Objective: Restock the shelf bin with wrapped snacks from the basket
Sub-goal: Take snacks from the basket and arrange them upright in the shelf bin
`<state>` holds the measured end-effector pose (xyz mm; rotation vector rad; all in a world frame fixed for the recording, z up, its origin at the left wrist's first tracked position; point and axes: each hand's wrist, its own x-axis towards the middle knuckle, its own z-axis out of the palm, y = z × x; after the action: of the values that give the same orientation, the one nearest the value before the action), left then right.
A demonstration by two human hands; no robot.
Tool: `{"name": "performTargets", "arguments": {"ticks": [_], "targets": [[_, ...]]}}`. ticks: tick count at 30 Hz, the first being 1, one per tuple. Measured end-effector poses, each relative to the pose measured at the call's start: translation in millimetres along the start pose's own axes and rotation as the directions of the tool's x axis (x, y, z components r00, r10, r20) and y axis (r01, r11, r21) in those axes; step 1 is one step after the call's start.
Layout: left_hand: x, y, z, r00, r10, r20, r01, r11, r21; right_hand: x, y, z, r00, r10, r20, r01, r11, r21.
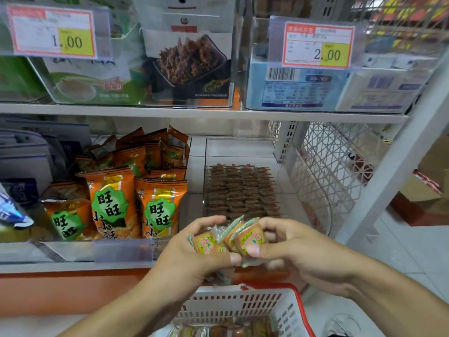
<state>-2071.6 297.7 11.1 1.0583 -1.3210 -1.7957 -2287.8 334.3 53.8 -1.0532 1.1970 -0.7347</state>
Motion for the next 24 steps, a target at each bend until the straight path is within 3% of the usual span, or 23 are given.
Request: {"name": "performTargets", "arguments": {"ticks": [2,3,5,6,8,11,13,16,20,24], "targets": [[2.1,-3.0,2.8,0.999,-0.017,-0.040,0.016,1.000,-0.017,-1.5,-11.4,-8.6,0.978,-0.120,-0.171,0.111,0.992,-0.062],[3.6,-4.3,3.9,0.998,-0.015,-0.063,0.014,1.000,-0.019,-1.5,-17.7,-17.7,0.930,-0.232,-0.284,0.162,0.955,-0.248],[6.0,-6.5,6.2,0.996,0.005,-0.086,-0.006,1.000,-0.010,-0.2,-27.3,-40.2,0.820,-0.435,-0.372,0.057,0.708,-0.703],[6.9,-7.4,7.1,0.996,0.019,-0.087,-0.018,1.000,0.004,2.3,-29.6,-49.0,0.807,-0.472,-0.356,-0.027,0.572,-0.820],[8.3,-8.8,7.8,0.996,0.030,-0.079,-0.027,0.999,0.035,9.6,-26.5,-61.6,0.846,-0.426,-0.320,-0.099,0.465,-0.880],[10.6,-11.4,8.4,0.997,0.014,-0.078,-0.010,0.999,0.045,26.8,-15.3,-66.5,0.933,-0.193,-0.302,-0.221,0.354,-0.909],[12.1,-12.4,8.2,0.996,-0.005,-0.093,0.010,0.999,0.050,38.1,-11.3,-67.8,0.950,-0.024,-0.310,-0.291,0.285,-0.913],[13.5,-13.6,8.2,0.994,-0.024,-0.109,0.029,0.999,0.046,47.0,-10.3,-71.3,0.945,0.106,-0.310,-0.328,0.338,-0.882],[12.6,-12.6,8.1,0.994,-0.046,-0.102,0.050,0.998,0.037,47.8,-7.2,-77.4,0.923,0.087,-0.374,-0.368,0.476,-0.798],[11.3,-11.2,6.9,0.995,-0.056,-0.083,0.056,0.998,0.001,49.9,-2.4,-76.8,0.919,0.058,-0.390,-0.363,0.516,-0.776]]}}
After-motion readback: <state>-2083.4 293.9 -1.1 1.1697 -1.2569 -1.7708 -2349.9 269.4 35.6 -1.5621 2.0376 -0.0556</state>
